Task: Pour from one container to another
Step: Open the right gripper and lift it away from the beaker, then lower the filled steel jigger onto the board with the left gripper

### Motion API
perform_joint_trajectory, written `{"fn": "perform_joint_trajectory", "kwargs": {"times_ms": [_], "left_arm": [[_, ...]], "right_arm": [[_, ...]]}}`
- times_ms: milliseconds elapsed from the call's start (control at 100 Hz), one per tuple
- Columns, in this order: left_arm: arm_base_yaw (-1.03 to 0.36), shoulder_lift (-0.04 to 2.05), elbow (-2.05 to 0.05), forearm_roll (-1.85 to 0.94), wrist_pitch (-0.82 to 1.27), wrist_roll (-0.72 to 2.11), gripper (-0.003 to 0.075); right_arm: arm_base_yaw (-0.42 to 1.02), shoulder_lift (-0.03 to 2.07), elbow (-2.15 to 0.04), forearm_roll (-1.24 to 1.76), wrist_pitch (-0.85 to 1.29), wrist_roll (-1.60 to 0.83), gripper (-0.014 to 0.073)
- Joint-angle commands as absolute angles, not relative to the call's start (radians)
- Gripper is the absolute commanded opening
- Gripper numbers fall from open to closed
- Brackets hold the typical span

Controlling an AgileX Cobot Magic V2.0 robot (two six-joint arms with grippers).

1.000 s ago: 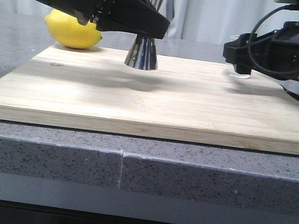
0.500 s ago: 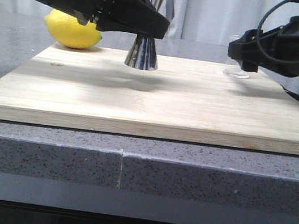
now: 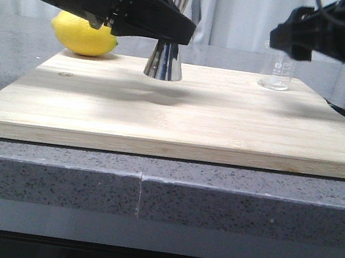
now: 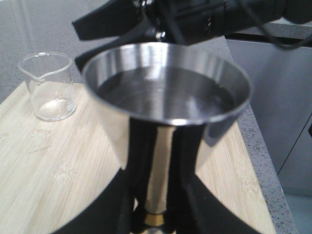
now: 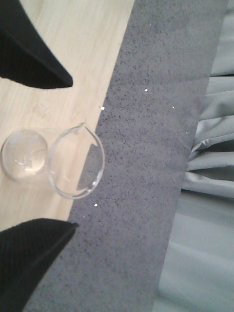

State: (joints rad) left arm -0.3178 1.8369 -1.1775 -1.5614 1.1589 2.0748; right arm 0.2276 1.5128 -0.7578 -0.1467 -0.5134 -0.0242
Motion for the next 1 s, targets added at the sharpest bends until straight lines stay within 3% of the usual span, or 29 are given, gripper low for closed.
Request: {"fn": "perform_joint_trajectory", "kwargs": {"times_ms": [0, 640, 990], "left_arm": [[-0.328, 1.779, -1.207, -1.64, 1.227, 2.069, -0.0019], [-0.328, 1.779, -1.207, -1.644, 1.209, 2.069, -0.0019], [-0.328, 1.779, -1.207, -1.651, 1.187, 2.081, -0.0019]], "right_arm": [[0.229, 1.422, -0.777, -0.149, -0.544, -0.024, 0.0503], [0.229, 0.98, -0.777, -0.149, -0.143, -0.024, 0.0499], [0.229, 0.864, -0.777, -0.168, -0.022, -0.024, 0.047]]}}
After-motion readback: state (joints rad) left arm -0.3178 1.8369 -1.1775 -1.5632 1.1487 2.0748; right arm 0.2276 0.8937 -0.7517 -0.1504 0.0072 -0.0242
